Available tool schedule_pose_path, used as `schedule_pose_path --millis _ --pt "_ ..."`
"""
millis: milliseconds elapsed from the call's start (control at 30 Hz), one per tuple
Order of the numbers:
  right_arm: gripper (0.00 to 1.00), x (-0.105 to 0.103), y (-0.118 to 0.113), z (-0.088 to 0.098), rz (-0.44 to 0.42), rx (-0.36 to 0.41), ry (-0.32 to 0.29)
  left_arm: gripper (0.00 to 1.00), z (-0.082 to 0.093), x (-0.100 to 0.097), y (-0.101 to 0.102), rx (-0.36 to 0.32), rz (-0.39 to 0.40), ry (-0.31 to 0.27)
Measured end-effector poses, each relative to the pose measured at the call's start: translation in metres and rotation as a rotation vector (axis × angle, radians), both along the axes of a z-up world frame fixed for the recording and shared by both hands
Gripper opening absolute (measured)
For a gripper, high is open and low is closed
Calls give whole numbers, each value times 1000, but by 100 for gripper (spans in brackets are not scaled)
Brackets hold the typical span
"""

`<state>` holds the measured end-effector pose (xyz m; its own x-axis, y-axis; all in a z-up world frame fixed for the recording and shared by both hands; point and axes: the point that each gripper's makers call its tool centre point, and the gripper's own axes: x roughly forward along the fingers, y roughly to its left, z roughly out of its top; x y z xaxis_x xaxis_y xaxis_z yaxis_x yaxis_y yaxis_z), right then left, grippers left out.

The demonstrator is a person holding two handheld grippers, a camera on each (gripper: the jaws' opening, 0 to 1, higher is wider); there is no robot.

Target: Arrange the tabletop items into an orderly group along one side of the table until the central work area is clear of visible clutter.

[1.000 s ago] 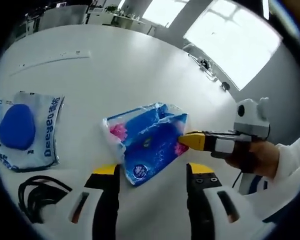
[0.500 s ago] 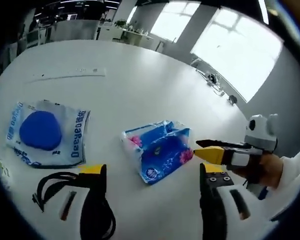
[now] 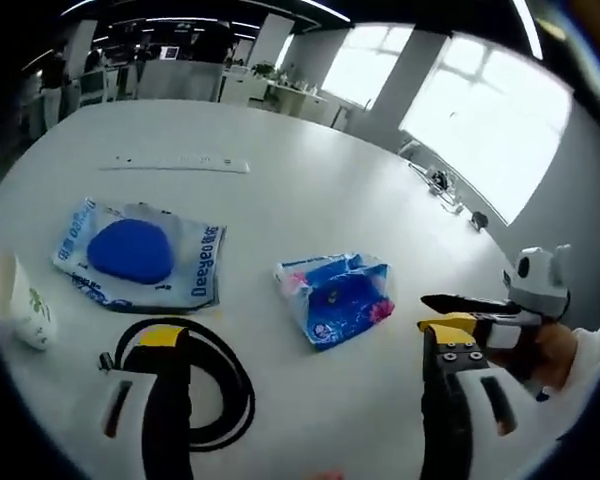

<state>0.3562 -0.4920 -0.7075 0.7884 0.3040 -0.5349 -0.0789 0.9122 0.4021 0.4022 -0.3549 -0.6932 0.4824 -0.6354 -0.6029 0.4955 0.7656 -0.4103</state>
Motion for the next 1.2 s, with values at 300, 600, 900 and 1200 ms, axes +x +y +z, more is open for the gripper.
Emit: schedule_pose_path --millis 300,600,900,1200 --pt "68 -11 8 1 -9 5 8 97 3 -5 7 2 -17 -17" --pt "65 -14 13 0 -31 30 17 83 -15 -20 16 70 -98 22" --pt "61 -10 18 -3 -43 52 21 77 -40 -26 34 152 -138 70" --pt "56 -5 22 -5 -34 65 32 56 -60 -35 43 253 -240 82"
